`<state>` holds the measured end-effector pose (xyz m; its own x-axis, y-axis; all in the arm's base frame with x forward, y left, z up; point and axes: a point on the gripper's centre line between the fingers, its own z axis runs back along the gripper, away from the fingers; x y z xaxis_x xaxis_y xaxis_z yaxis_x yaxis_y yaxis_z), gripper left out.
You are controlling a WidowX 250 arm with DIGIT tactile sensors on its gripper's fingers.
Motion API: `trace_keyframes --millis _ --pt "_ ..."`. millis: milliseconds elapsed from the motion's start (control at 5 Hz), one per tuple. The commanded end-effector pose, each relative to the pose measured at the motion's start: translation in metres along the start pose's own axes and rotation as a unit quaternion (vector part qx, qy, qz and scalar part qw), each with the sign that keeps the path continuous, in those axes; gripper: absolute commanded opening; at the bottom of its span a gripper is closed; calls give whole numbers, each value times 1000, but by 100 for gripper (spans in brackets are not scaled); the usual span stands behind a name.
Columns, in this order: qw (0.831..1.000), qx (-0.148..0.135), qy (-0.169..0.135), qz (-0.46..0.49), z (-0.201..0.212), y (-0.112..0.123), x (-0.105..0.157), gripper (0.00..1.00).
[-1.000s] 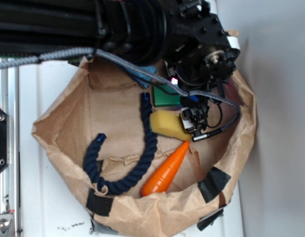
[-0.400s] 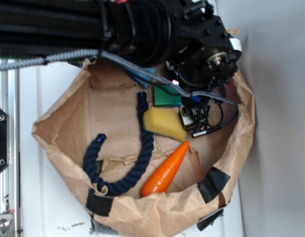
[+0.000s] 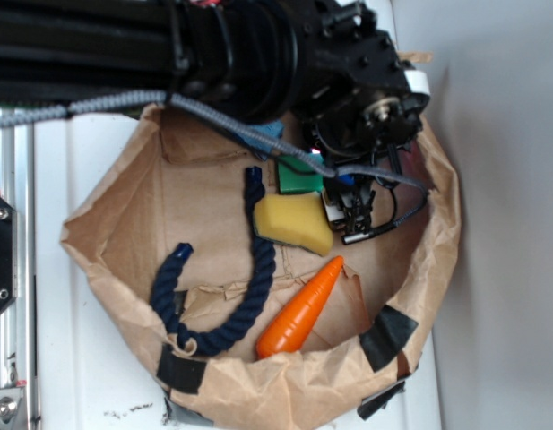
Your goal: Grab the green block.
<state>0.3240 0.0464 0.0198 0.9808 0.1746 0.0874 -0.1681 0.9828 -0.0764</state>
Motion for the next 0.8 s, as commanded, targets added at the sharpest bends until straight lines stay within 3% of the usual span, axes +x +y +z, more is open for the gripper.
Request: trace_keyframes --millis 0,200,400,600 --pt "1000 -9 -13 -22 18 -8 -6 0" --pt "998 -53 -8 -32 58 -3 -16 0" --pt "996 -76 -6 -37 109 -8 -33 0" --pt "998 -52 22 -31 138 -14 -46 0"
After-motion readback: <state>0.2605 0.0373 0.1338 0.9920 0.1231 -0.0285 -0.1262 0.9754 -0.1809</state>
